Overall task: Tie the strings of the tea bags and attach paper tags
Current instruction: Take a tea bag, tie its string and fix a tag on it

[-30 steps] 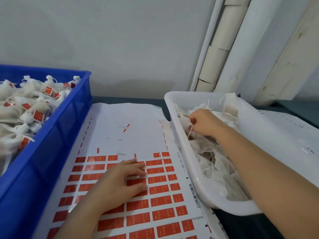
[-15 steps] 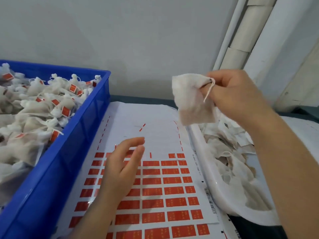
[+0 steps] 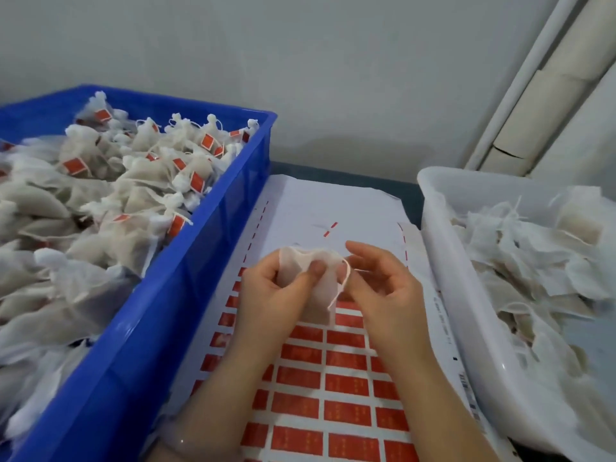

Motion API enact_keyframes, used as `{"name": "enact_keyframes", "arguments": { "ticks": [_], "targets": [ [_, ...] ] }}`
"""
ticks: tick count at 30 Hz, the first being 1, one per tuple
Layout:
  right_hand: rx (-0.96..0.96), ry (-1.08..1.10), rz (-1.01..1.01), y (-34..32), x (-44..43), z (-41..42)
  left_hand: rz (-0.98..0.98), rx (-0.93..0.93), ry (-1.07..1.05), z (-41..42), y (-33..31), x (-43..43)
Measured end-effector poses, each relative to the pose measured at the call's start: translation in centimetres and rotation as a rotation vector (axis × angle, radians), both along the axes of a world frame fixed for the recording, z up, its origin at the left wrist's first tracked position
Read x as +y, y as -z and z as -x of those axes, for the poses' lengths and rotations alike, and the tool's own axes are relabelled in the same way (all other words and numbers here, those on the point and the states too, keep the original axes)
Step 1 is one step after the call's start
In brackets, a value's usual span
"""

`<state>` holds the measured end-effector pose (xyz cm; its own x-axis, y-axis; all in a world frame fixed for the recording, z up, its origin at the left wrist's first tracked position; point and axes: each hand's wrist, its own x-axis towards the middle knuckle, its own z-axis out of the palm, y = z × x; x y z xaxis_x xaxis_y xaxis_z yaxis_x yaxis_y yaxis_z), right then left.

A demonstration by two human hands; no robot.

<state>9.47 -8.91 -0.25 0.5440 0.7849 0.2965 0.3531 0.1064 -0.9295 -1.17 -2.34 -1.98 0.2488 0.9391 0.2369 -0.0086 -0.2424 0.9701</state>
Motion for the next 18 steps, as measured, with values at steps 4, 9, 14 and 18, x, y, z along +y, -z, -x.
{"name": "enact_keyframes", "arguments": {
  "ticks": [4, 9, 14, 18],
  "targets": [
    [-0.007, 0.023, -0.085, 0.5, -0.3, -0.3, 0.013, 0.081, -0.001, -0.4, 0.4, -0.2],
    [0.116, -0.030, -0.146, 0.5, -0.6, 0.4, 0.013, 0.073, 0.163, 0.1, -0.3, -0.7],
    [0.227, -0.006, -0.121, 1.0, -0.7, 0.2, -0.024, 0.091, 0.189, 0.1, -0.7, -0.7],
    [0.215, 0.002, -0.126, 1.2, -0.7, 0.1, -0.053, 0.125, 0.195, -0.1, -0.4, -0.4]
  ]
}}
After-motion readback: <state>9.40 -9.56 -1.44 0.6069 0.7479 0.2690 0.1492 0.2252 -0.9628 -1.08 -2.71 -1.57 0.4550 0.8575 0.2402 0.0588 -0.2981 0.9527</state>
